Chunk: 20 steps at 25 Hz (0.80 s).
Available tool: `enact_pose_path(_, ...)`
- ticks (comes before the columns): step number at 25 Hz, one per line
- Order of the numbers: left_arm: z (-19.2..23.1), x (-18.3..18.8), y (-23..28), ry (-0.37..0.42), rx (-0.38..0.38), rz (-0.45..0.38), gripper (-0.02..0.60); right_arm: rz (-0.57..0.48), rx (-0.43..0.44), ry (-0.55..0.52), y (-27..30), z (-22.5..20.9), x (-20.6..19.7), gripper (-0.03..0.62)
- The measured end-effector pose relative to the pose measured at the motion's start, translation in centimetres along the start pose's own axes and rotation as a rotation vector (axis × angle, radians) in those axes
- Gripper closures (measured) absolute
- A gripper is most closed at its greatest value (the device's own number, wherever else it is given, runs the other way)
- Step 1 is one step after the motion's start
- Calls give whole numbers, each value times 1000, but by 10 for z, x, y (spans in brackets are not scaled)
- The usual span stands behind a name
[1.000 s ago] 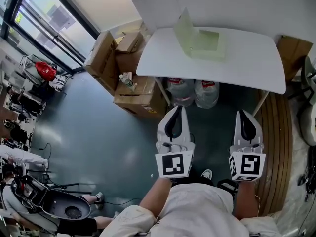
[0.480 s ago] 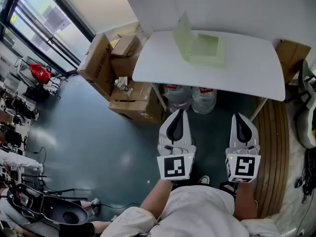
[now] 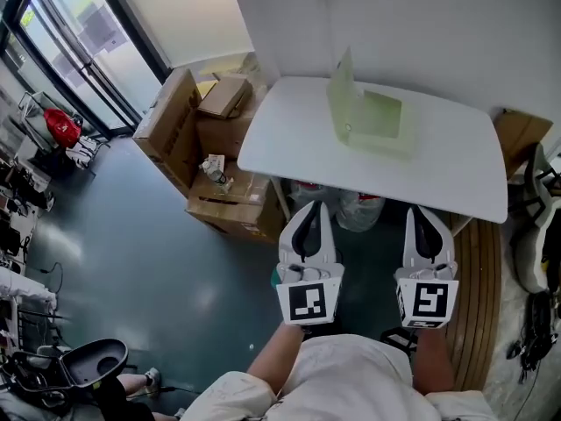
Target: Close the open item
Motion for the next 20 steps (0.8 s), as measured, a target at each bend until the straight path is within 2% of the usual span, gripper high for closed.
enact_pose_path(9,56,-6,50,-26,-9,-8,583,27,-19,-33,64,24,26,592)
enact_pose_path(15,75,-14,81,-47,-42,3,582,24,-58,-52,96,31,40,592)
enact_pose_path(20,75,-13,102,-25,-73,18,582,33,-91,-31,110,19,37,592)
Point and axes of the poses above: the fingertips, and each gripper's own axes: y forward along the fingers, z to its left, x out of its top, the point moved 2 cm from there along -y, backward along the fingers, and after that the axes turned 14 degrees about z, right-handed, at the moved point
